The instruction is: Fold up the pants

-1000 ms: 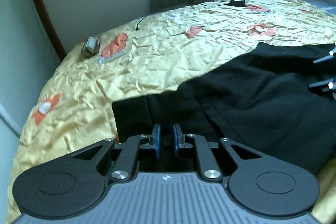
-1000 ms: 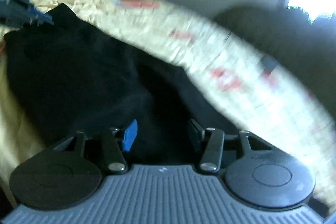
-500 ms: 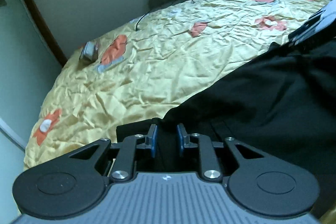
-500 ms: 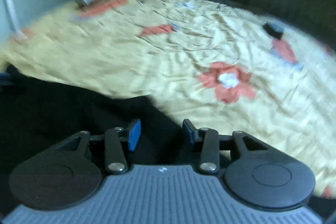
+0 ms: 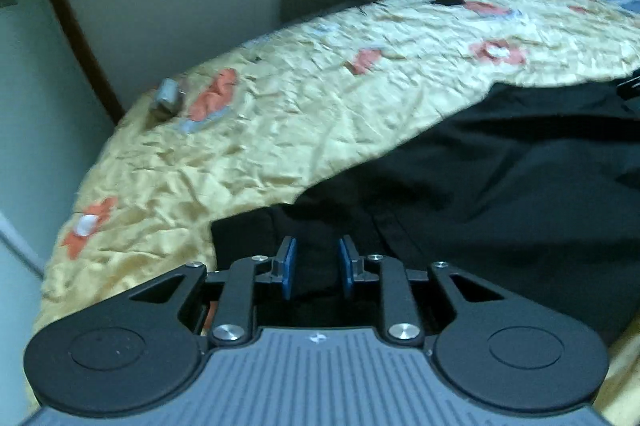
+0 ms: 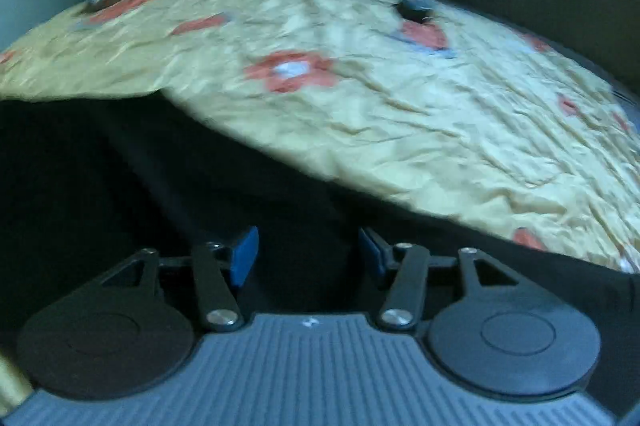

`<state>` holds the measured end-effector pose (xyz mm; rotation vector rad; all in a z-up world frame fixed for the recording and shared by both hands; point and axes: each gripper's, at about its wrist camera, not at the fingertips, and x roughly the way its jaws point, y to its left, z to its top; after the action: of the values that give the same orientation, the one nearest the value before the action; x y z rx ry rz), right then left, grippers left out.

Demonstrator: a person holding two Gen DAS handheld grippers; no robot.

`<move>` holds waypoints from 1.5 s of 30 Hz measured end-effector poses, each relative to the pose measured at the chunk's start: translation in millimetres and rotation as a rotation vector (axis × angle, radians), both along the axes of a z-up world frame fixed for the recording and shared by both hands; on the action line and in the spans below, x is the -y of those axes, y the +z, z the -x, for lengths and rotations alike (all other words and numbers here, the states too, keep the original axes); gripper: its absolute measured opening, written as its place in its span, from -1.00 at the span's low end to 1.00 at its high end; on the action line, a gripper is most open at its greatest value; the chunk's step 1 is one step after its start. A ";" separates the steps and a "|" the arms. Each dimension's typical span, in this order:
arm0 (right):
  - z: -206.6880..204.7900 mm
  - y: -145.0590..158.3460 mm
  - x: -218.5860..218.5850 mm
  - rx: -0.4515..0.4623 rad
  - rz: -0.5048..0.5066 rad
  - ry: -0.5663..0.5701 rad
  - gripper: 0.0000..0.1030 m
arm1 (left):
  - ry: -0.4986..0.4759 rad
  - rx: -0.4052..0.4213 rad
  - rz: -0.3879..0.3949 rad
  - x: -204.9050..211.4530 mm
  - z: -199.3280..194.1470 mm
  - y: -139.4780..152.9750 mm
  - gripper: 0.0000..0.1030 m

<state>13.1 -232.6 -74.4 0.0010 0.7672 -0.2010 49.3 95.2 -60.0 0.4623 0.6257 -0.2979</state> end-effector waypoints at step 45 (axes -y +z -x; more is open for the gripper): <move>125.9 13.6 -42.6 0.085 0.086 0.187 0.50 | -0.283 -0.061 -0.050 23.4 70.2 -6.5 -0.48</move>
<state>-112.9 -190.0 -60.8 -0.1428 0.6687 -0.0552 -20.8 71.8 -66.5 0.5929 0.6278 -0.5676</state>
